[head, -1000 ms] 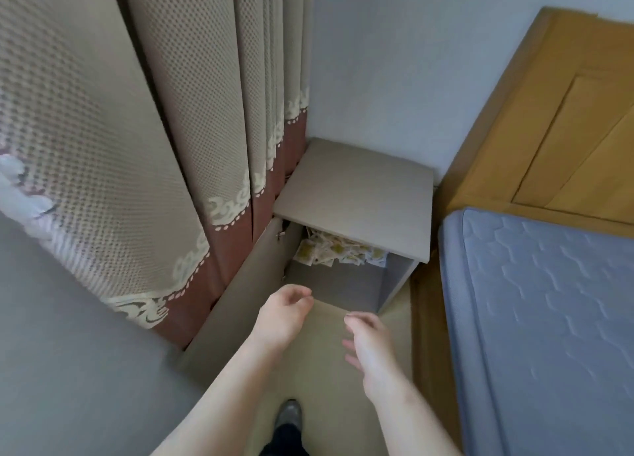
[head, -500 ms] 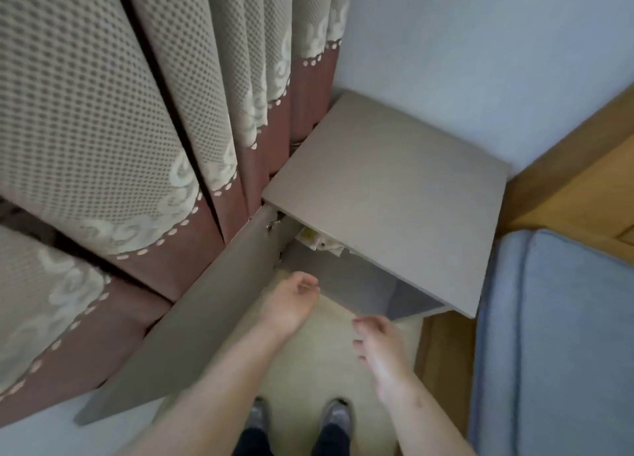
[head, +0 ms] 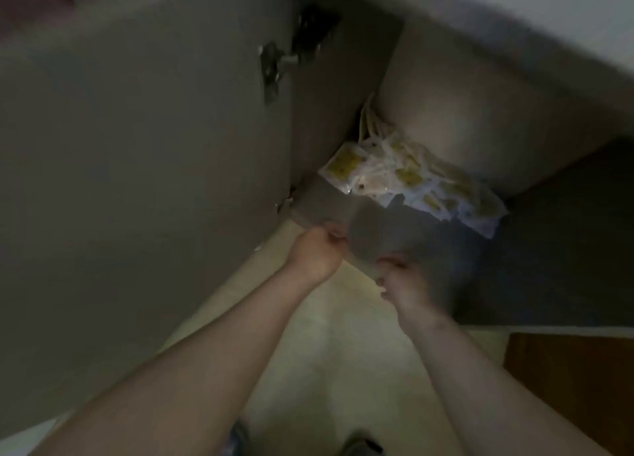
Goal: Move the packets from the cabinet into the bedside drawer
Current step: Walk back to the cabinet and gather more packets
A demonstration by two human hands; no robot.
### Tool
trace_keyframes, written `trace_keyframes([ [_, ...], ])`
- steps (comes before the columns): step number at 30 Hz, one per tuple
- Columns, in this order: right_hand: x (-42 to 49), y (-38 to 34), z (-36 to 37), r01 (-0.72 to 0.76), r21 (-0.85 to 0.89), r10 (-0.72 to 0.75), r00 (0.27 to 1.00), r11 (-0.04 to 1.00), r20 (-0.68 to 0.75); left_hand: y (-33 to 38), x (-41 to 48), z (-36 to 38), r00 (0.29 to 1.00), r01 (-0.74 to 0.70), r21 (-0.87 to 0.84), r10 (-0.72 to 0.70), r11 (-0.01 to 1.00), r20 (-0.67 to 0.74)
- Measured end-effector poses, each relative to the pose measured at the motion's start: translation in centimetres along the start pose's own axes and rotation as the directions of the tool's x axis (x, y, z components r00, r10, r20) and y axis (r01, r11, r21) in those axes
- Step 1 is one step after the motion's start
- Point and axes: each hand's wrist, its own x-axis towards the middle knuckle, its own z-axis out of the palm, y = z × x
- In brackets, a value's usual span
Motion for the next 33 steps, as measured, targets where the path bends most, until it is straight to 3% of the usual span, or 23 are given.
trace_keyframes([
  [7,15.3,11.5,9.1,0.111,-0.108,-0.108,0.994,0.988,0.036,-16.2,13.4,4.2,0.996,-0.074,0.112,0.079,0.991,-0.038],
  [8,17.3,12.9,10.0,0.127,-0.091,-0.128,0.992,0.988,-0.005,-18.0,15.0,5.1,0.994,-0.099,0.174,0.105,0.98,-0.025],
  [10,20.6,15.2,11.6,0.172,-0.22,-0.188,0.981,0.96,-0.056,-20.7,18.1,6.5,0.987,-0.159,0.305,0.161,0.939,0.018],
  [14,25.4,17.9,12.9,0.221,-0.381,-0.24,0.971,0.898,-0.002,-24.0,22.8,8.6,0.973,-0.224,0.366,0.188,0.903,0.131],
  [16,26.9,17.7,12.8,0.288,-0.504,-0.324,0.946,0.814,0.016,-24.2,24.2,9.7,0.977,-0.199,0.408,0.148,0.891,0.153],
  [19,28.5,15.5,12.5,0.384,-0.745,-0.473,0.875,0.545,0.104,-23.6,25.2,10.7,0.984,-0.165,0.441,0.116,0.882,0.137],
  [21,29.5,13.8,12.7,0.398,-0.821,-0.452,0.87,0.409,0.197,-23.6,25.9,10.3,0.993,-0.118,0.405,0.097,0.906,0.072],
  [24,31.8,12.0,13.1,0.331,-0.857,-0.285,0.931,0.394,0.228,-23.3,27.9,8.5,0.996,-0.084,0.282,0.085,0.956,0.01],
  [26,33.2,11.8,13.0,0.308,-0.876,-0.28,0.937,0.371,0.21,-22.4,29.1,7.7,0.997,-0.082,0.195,0.082,0.977,0.007],
  [28,33.7,12.6,13.0,0.331,-0.891,-0.312,0.921,0.311,0.233,-22.2,29.1,7.5,0.994,-0.1,0.38,0.105,0.919,0.008],
  [30,33.1,14.3,13.4,0.387,-0.89,-0.306,0.9,0.241,0.309,-23.4,28.3,7.2,0.979,-0.162,0.629,0.202,0.76,0.007],
  [33,30.9,16.4,13.7,0.473,-0.854,-0.301,0.865,0.216,0.402,-24.6,28.1,6.4,0.938,-0.309,0.733,0.324,0.606,0.127],
])
